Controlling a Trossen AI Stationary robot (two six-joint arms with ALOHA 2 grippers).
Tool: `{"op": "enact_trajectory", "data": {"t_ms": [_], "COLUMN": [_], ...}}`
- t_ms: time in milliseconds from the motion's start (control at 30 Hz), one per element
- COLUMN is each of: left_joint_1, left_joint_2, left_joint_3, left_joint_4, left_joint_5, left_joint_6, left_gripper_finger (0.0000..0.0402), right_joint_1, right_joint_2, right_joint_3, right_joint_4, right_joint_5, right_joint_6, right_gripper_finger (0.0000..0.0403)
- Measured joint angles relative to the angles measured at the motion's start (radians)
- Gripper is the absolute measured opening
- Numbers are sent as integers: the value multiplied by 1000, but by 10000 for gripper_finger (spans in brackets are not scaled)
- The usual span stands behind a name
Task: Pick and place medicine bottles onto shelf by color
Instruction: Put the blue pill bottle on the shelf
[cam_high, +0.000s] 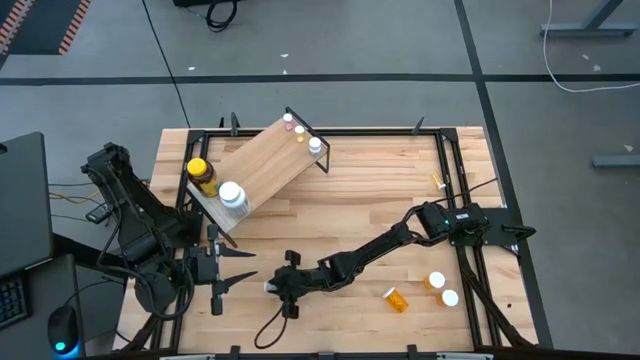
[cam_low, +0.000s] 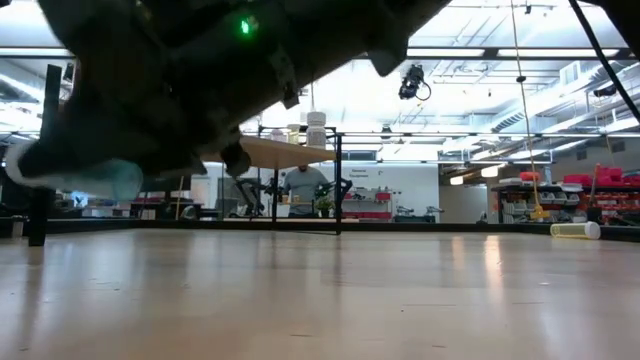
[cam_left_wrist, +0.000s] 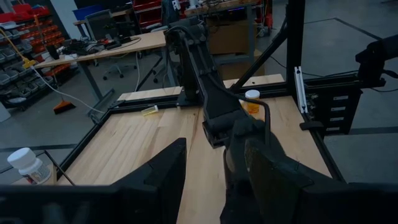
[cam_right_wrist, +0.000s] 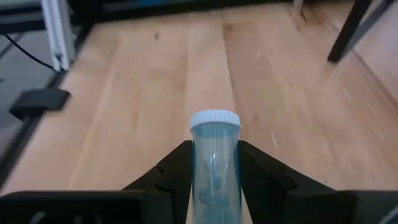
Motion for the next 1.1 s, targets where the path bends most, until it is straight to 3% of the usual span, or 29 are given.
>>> {"op": "enact_trajectory", "data": {"t_ms": [533, 1100], "left_joint_1": [0, 0], "left_joint_2": [0, 0], "left_joint_3": [0, 0], "left_joint_4": [0, 0], "left_joint_5": [0, 0], "left_joint_6": [0, 2], "left_gripper_finger": [172, 172], "right_joint_1": [17, 16], "right_joint_2": [-81, -85], "right_joint_3": [0, 0], "right_joint_4": [-9, 72], "right_joint_5": [13, 19], "right_joint_6": [-85, -96], "right_gripper_finger": [130, 130]}}
